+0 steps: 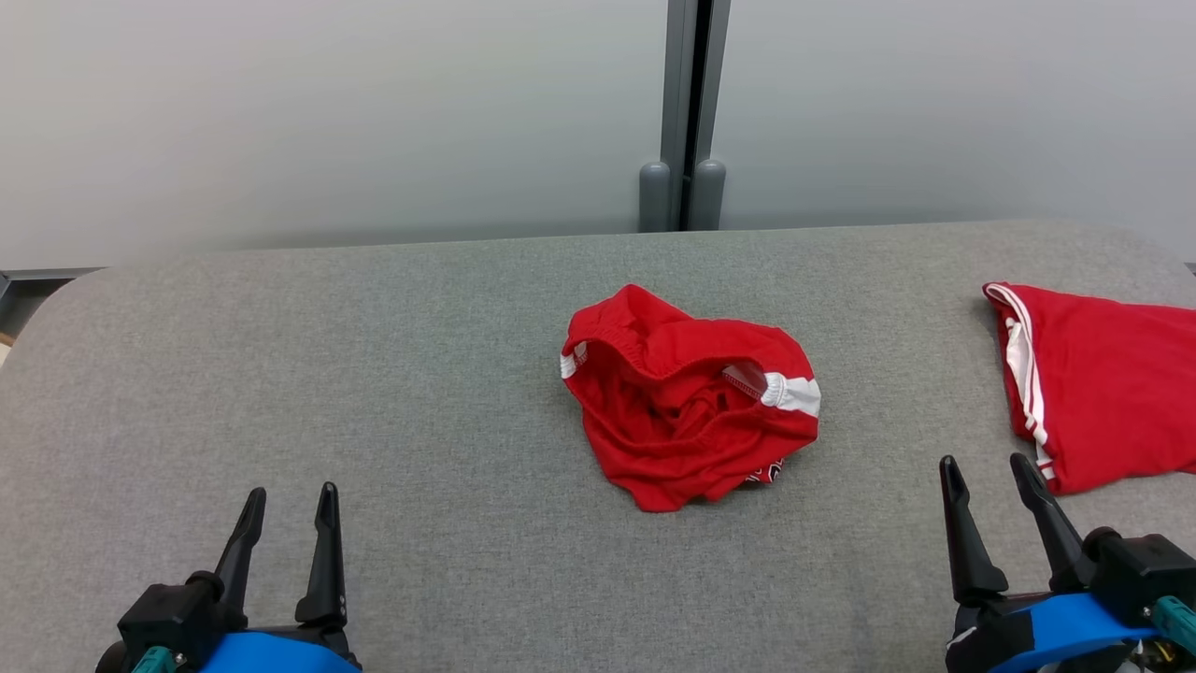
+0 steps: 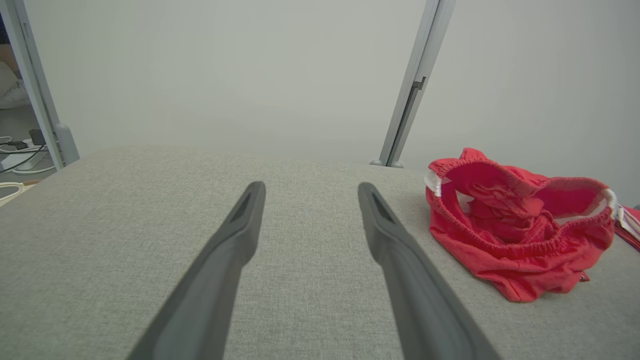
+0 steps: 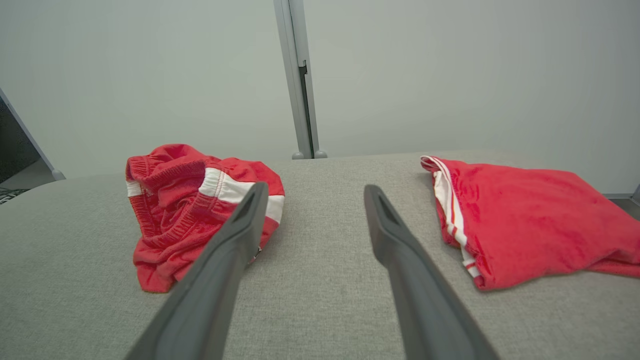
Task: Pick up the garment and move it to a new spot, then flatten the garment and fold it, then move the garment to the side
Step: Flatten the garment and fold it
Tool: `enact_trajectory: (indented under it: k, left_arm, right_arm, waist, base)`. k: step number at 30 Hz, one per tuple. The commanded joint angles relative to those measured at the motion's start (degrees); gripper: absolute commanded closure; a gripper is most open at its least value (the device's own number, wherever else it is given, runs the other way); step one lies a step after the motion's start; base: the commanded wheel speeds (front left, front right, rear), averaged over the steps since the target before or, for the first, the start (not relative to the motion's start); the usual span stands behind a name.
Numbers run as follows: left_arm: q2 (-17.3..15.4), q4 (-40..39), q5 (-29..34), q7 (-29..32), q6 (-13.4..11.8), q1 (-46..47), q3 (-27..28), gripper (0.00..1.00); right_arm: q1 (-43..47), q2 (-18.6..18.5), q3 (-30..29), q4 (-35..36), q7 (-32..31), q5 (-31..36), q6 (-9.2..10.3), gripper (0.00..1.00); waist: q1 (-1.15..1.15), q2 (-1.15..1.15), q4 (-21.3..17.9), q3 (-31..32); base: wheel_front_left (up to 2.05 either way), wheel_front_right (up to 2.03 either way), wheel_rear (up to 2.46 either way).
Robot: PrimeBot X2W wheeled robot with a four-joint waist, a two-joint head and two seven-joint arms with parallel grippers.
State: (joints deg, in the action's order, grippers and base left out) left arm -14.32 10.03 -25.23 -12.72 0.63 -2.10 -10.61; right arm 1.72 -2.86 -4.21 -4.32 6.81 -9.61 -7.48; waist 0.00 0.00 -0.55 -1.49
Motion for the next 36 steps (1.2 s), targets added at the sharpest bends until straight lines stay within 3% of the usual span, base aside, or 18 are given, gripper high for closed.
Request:
enact_trajectory:
  k: [1, 14, 20, 26, 36]
  left_arm:
    - [-0.15, -0.52, -0.2, 0.16, -0.29, -0.56, -0.09, 0.0]
    - [0.29, -2.67, -0.32, 1.69, -1.47, 0.26, -1.04, 0.0]
    - [2.11, -3.18, -0.34, 6.13, 2.36, 5.56, -6.66, 0.0]
    - [5.57, 1.18, -3.72, 13.21, 5.94, 14.77, -13.88, 0.0]
    - [8.68, 10.65, -10.49, 19.4, 6.94, 25.58, -19.81, 0.0]
  right_arm:
    - [-0.4, -0.05, -0.11, -0.16, 0.28, -0.22, -0.03, 0.0]
    - [-1.0, -0.05, 0.34, -0.76, 0.92, -0.7, -0.03, 0.0]
    - [-1.88, -0.06, 1.52, -1.21, 0.84, -0.73, -0.03, 0.0]
    - [-3.16, -0.04, 3.21, -1.37, 1.0, -0.45, -0.03, 0.0]
    - [-6.58, -0.04, 8.05, -3.74, 2.17, -0.33, -0.03, 0.0]
  waist:
    - [0.0, 0.0, -0.04, -0.06]
    - [0.0, 0.0, -0.13, -0.48]
    - [0.0, 0.0, -2.04, -1.52]
    - [0.0, 0.0, -5.91, -3.3]
    - [0.0, 0.0, -12.85, -6.24]
  base:
    - [0.0, 0.0, 0.0]
    - [0.0, 0.0, 0.0]
    - [0.0, 0.0, 0.0]
    - [0.0, 0.0, 0.0]
    - [0.0, 0.0, 0.0]
